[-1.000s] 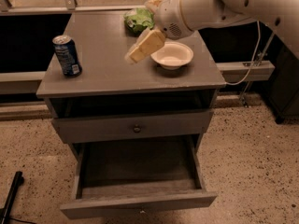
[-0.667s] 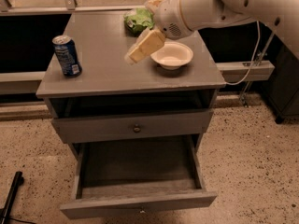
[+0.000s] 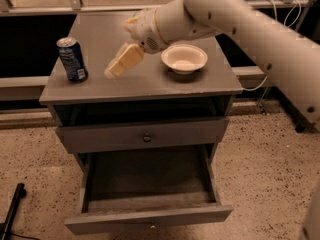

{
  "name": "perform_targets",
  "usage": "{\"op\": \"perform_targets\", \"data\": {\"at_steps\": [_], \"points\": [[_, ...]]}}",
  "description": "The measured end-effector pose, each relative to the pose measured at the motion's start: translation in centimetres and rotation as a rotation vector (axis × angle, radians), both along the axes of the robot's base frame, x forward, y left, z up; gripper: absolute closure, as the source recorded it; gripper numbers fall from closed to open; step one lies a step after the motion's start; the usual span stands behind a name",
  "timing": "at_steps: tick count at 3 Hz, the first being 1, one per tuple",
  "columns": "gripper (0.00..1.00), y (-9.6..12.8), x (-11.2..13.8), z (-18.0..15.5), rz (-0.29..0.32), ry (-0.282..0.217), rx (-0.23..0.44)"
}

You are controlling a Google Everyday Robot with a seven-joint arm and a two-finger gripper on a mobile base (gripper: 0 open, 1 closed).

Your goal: Place pepsi can into middle drawer

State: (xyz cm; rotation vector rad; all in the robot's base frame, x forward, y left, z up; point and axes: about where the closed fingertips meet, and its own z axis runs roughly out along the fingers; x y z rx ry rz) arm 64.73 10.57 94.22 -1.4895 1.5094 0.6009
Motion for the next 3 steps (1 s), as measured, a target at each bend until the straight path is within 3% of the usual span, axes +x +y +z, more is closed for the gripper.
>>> {"op": "perform_targets", "data": {"at_steps": [1, 3], "points": [[0.00, 4.7, 0.8, -2.5, 0.058, 0.046, 0.050], [0.00, 10.7, 2.9, -3.1, 0.077, 0.044, 0.170]]}}
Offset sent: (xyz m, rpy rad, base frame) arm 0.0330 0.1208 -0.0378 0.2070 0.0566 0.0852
